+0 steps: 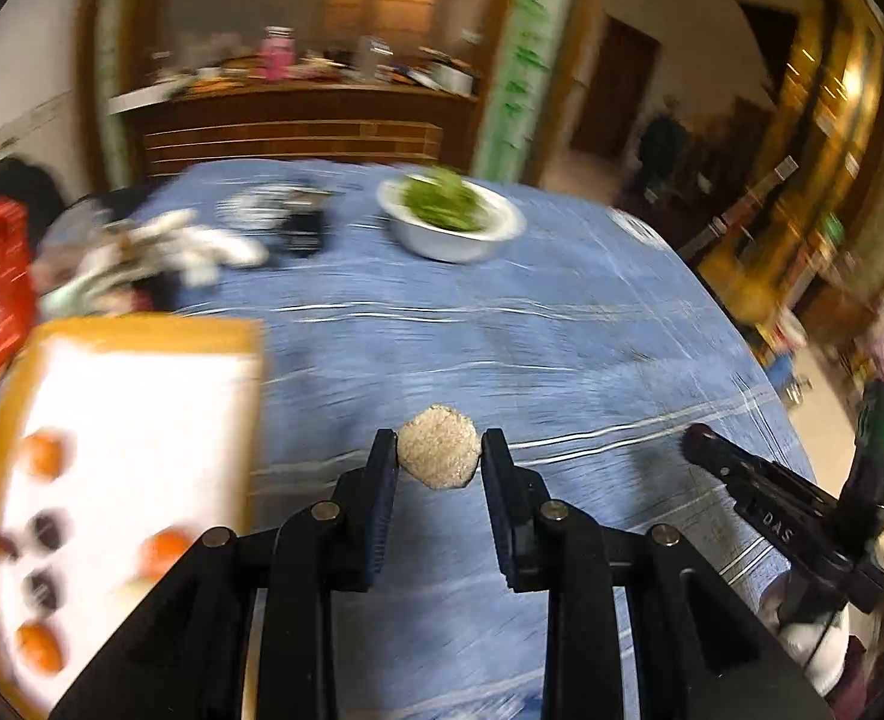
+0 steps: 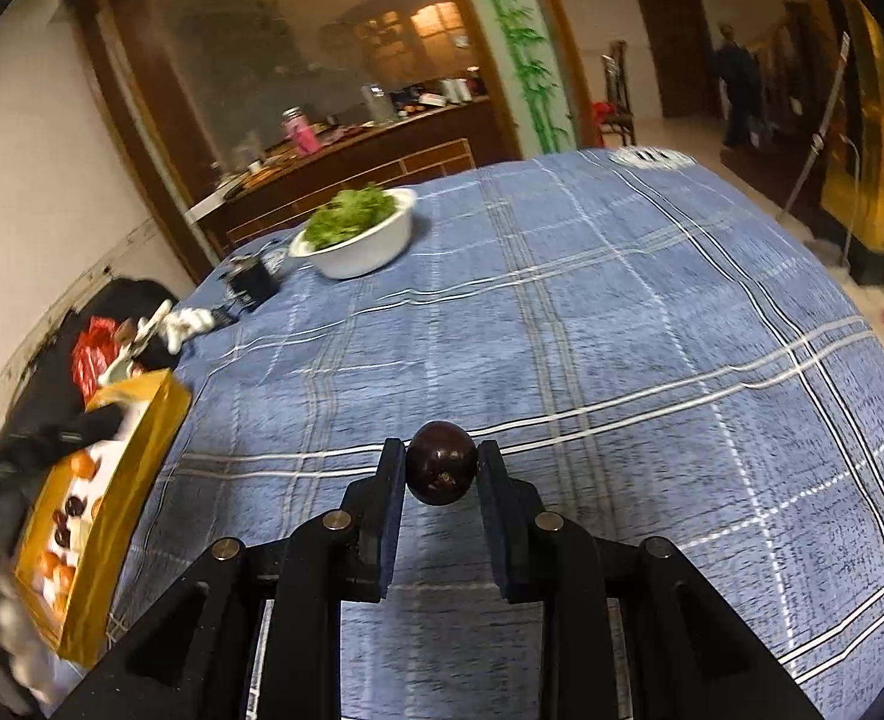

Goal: Organize fruits
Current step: 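Lower the yam slice and dark plum into the tray and open both tools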

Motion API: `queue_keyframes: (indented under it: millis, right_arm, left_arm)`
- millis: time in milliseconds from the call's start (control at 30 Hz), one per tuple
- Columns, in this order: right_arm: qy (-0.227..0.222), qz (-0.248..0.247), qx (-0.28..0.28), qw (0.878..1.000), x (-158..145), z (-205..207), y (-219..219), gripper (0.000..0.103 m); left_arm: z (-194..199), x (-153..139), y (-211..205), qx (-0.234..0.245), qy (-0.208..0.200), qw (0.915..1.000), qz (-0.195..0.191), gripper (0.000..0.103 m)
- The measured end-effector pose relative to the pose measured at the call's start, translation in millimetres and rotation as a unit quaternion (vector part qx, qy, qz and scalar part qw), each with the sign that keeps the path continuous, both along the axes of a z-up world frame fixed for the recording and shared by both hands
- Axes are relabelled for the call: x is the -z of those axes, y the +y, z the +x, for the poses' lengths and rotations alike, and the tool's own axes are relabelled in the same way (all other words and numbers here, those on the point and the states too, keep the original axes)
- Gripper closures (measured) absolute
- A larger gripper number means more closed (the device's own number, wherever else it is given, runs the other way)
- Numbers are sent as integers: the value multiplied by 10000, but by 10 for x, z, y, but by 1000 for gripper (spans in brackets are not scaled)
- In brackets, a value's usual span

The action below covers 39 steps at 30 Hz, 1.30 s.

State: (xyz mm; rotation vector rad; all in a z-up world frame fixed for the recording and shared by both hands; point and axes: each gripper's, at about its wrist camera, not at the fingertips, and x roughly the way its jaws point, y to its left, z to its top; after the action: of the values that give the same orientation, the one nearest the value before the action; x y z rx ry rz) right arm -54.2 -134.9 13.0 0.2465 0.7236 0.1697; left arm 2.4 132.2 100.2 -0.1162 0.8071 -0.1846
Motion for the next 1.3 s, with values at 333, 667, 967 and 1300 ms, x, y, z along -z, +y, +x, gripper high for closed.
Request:
queue_keyframes:
  millis: [333,667,967,1300]
  right_arm:
    - [63,-26,-1838,9829,-256,-333,1676,76]
    - [463,-240,-2800,9586,-89,-285,3086,76]
    - [737,-149,-2884,9546,-13,-165,3439,72]
    - [286,18,-2529,9671,-380,-422,3007,53]
  left_arm:
    - [-686,173,1504,-1692,76,9851,297,75]
    - [-933,503,2068,-2136,323,9764,-19,75]
    - [-1076,423,2113,-2130,98,9768,-196,40]
    - [-1215,272,2040,-2211,-47,9750,-215,33]
